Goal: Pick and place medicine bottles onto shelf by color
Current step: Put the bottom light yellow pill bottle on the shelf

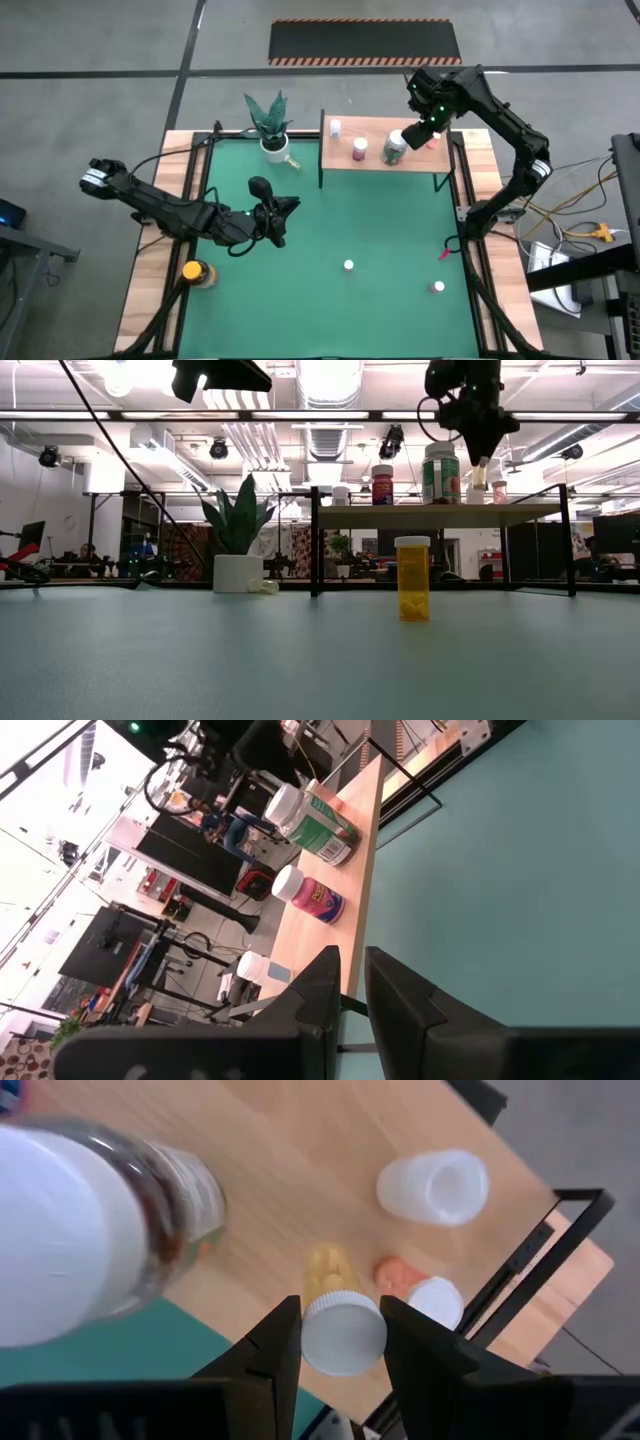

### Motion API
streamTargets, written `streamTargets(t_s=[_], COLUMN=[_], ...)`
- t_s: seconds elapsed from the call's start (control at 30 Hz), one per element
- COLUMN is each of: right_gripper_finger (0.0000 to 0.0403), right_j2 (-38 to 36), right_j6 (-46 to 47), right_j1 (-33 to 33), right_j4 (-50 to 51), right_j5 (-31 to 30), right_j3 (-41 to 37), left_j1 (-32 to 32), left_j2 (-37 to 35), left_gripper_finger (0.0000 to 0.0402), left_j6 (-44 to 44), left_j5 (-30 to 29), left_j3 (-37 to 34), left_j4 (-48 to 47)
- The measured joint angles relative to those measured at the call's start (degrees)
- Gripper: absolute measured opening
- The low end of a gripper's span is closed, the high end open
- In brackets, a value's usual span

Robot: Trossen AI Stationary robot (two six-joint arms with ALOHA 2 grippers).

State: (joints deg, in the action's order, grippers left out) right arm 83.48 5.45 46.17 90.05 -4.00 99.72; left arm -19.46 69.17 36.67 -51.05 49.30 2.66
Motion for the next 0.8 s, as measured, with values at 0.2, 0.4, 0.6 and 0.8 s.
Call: streamTargets(t_s=[0.2, 0.4, 0.6, 0.8], right_gripper_finger=[0.0114, 0.0114, 0.0114, 0.0115], right_j2=[1.2, 3.4, 5.4, 6.3], right_j6=[-0.2, -0.2, -1.2, -2.1], right_j1=[0.0, 0.0, 0.0, 0.0], right_j4=[-0.1, -1.0, -2.2, -2.7], right_j5=[-0.3, -0.5, 0.2, 0.5], right_j3=[-2.8, -3.7, -3.6, -3.5], left_j1=[0.0, 0.0, 0.0, 0.0], left_j2=[0.0, 0.0, 0.0, 0.0], left_gripper_finger=[0.0033, 0.0033, 0.0033, 0.0033], left_j6=[0.0, 0.0, 0.0, 0.0], left_j5=[0.0, 0.0, 0.0, 0.0], left_j3=[0.0, 0.0, 0.0, 0.0], left_j4=[0.0, 0.0, 0.0, 0.0])
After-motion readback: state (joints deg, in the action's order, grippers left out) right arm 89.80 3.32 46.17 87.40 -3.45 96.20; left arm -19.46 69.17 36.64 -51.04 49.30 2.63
